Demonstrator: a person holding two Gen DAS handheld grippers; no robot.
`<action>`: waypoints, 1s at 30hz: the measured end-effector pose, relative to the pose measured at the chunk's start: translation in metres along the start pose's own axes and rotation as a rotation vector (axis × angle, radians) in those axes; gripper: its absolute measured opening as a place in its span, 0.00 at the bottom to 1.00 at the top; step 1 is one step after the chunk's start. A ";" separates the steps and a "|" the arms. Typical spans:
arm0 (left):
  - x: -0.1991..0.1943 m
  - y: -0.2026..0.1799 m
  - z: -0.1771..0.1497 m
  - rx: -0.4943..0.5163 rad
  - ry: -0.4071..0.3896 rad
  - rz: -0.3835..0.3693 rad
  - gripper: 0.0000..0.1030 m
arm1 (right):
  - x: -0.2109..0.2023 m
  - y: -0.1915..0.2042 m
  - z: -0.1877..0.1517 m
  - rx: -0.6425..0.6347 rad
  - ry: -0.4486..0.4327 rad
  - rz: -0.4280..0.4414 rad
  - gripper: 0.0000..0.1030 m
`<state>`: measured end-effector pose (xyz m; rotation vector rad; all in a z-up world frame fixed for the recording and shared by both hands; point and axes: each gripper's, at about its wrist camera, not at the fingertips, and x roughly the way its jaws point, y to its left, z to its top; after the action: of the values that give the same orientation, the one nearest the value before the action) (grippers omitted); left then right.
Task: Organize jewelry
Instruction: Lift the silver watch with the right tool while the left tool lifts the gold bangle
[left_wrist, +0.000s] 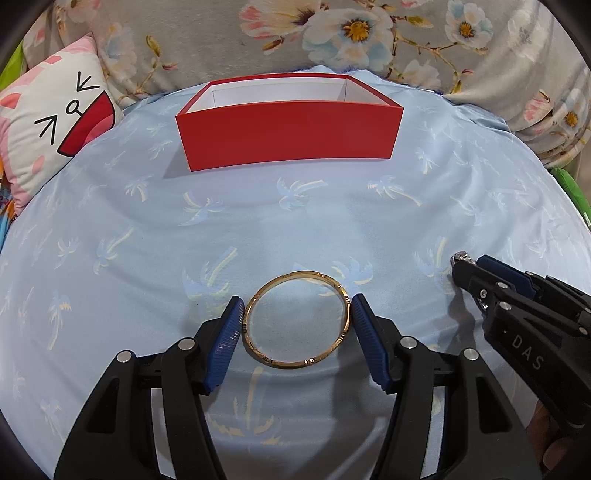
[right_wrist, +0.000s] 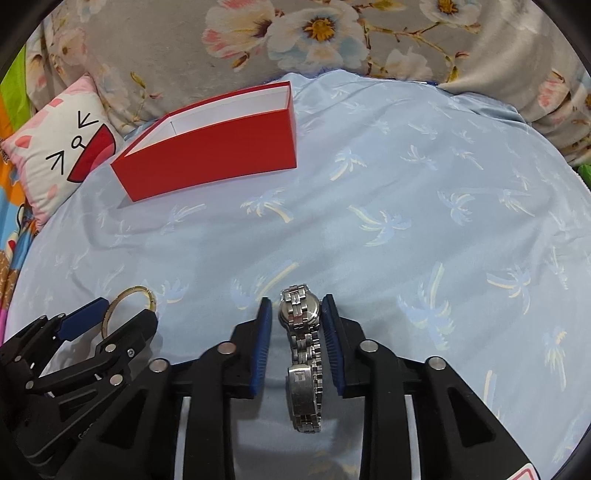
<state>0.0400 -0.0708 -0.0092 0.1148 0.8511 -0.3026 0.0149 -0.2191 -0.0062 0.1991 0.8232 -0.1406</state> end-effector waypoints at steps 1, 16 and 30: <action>0.000 0.000 0.000 0.000 0.000 0.000 0.55 | 0.000 0.000 0.000 -0.001 0.000 -0.003 0.23; -0.011 0.007 0.013 -0.013 -0.001 -0.004 0.55 | -0.024 -0.001 0.013 0.063 -0.020 0.113 0.01; -0.016 0.033 0.021 -0.060 -0.010 0.012 0.55 | 0.001 0.009 0.008 -0.001 0.028 0.070 0.34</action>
<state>0.0553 -0.0410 0.0157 0.0629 0.8480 -0.2660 0.0228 -0.2120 -0.0009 0.2288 0.8428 -0.0714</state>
